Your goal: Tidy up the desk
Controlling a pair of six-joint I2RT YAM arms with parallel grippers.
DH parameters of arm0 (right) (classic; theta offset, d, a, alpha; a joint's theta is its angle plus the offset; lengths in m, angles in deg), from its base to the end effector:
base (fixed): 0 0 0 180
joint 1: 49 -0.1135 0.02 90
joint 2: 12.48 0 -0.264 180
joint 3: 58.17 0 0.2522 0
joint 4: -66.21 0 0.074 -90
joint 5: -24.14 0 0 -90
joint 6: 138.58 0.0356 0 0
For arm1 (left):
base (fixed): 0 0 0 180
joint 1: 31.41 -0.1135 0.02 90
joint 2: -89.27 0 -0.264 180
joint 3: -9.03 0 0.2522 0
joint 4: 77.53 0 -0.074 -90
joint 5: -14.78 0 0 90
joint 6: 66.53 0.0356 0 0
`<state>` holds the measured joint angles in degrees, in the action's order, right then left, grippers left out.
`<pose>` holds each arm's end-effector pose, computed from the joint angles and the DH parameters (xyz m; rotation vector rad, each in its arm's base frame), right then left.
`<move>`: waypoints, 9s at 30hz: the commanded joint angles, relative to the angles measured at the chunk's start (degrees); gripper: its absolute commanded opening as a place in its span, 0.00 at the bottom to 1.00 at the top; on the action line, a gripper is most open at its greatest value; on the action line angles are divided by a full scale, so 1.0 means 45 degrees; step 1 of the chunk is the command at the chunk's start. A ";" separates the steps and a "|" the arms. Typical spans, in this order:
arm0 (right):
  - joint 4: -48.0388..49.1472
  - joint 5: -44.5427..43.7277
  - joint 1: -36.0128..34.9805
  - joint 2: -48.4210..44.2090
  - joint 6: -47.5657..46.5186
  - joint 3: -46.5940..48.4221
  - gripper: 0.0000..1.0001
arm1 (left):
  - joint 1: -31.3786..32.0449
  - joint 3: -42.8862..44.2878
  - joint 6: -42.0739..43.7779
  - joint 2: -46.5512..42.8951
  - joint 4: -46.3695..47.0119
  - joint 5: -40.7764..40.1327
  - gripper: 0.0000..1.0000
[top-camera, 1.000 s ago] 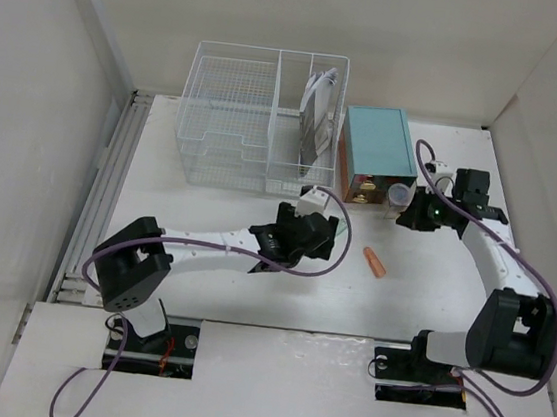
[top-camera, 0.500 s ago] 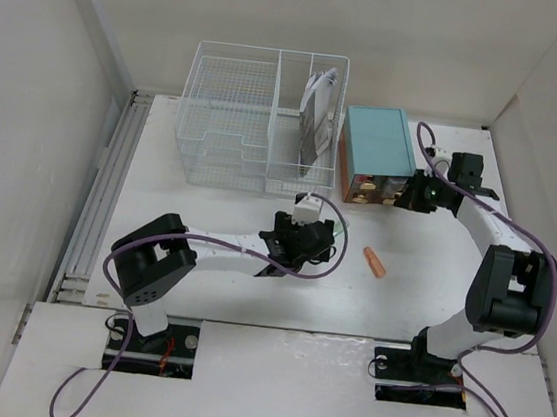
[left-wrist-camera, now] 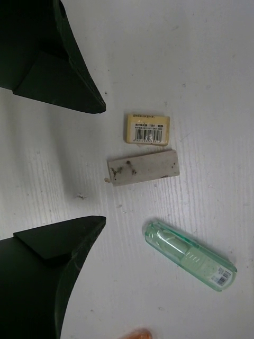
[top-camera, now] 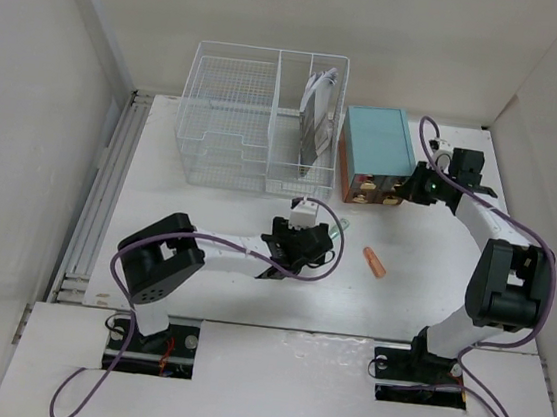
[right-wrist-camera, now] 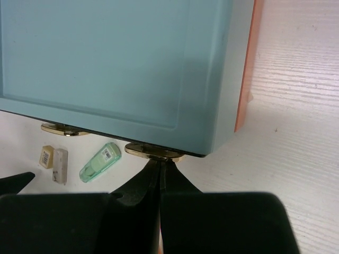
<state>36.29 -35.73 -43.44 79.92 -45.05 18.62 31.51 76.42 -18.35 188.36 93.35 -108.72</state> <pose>0.3475 -0.0159 0.2346 -0.0698 2.3065 0.6007 0.1790 -0.3069 0.1739 0.1026 2.1700 -0.3845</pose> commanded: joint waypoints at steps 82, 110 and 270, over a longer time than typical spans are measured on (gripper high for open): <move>1.0369 -0.0348 0.0639 0.1263 0.7398 -0.5568 0.58 | 0.2816 0.0642 -0.3225 -0.1922 -0.3298 -0.2732 0.70; 0.8357 -0.0211 0.1557 -0.0533 0.6990 -0.6193 0.45 | 0.3558 0.0759 -0.4046 -0.2801 -0.4470 -0.3219 0.70; -0.8968 0.0980 -0.1627 -0.7975 -1.5238 -0.2228 0.57 | -0.1813 0.4802 0.6618 0.4621 0.0589 0.5451 0.34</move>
<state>-4.94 -35.38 -51.17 44.32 -115.12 6.03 23.59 99.26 11.51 208.42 97.79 -84.46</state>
